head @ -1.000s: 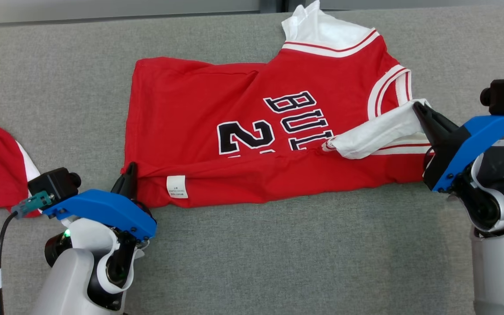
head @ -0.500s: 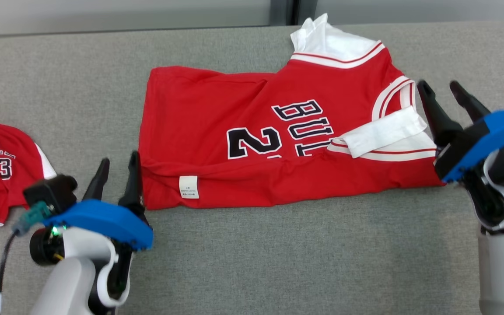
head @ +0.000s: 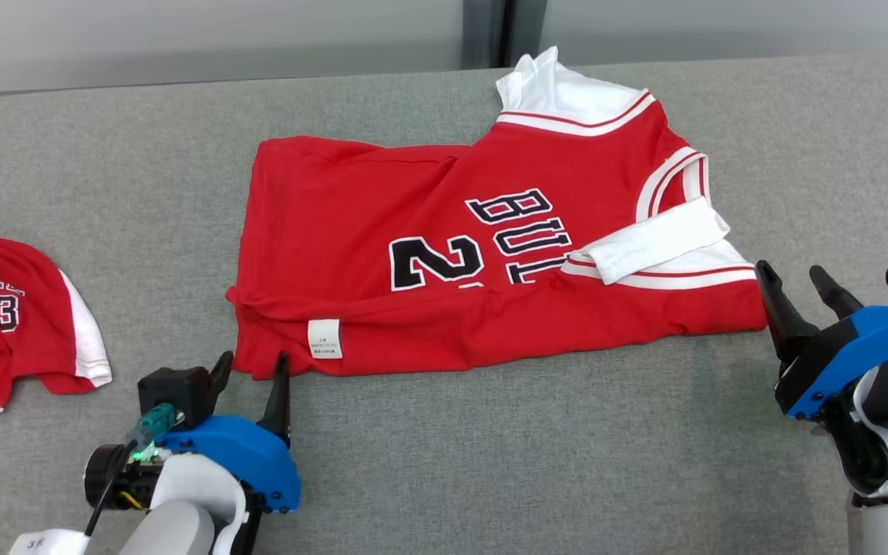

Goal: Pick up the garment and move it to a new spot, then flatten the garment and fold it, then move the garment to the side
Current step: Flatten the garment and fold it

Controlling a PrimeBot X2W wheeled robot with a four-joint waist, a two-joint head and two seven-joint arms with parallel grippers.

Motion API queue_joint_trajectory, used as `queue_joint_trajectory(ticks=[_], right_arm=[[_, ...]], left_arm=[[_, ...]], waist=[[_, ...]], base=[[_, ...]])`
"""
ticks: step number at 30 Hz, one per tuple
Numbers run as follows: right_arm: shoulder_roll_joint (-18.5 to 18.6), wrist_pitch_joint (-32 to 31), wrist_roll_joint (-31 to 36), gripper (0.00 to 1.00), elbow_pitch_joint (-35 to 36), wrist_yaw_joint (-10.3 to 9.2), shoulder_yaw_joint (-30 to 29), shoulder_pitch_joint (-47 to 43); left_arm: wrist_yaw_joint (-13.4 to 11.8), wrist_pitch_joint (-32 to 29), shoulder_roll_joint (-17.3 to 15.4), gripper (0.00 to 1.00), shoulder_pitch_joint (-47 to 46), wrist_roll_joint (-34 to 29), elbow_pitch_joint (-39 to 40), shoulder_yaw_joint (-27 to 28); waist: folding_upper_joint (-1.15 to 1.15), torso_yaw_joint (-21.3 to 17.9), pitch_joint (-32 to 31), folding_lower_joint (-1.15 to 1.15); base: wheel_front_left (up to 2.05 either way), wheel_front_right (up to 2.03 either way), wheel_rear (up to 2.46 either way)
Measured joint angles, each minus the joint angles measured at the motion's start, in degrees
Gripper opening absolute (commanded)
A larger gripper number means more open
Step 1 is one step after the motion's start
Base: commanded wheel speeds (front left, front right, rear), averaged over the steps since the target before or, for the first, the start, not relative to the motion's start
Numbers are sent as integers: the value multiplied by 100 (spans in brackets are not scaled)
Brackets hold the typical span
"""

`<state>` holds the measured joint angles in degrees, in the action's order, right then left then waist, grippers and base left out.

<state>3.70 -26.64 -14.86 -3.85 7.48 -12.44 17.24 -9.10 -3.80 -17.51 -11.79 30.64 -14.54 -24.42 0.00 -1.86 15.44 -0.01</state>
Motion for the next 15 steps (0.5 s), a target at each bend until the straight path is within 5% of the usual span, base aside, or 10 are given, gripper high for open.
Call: queue_joint_trajectory(ticks=[7,9,15], right_arm=[[-63,237,240,100,-447,0,-103,40],[-71,292,335,100,-558,0,-151,116],[-76,586,430,100,-973,0,-249,289]], left_arm=[[-99,-110,132,100,-337,18,-527,2],[-112,-163,152,0,-411,86,-612,51],[-44,-116,238,0,-511,263,-675,133]], waist=[[0,-37,182,0],[0,-40,236,0],[0,20,368,0]], base=[[0,0,0],[0,0,0],[0,0,0]])
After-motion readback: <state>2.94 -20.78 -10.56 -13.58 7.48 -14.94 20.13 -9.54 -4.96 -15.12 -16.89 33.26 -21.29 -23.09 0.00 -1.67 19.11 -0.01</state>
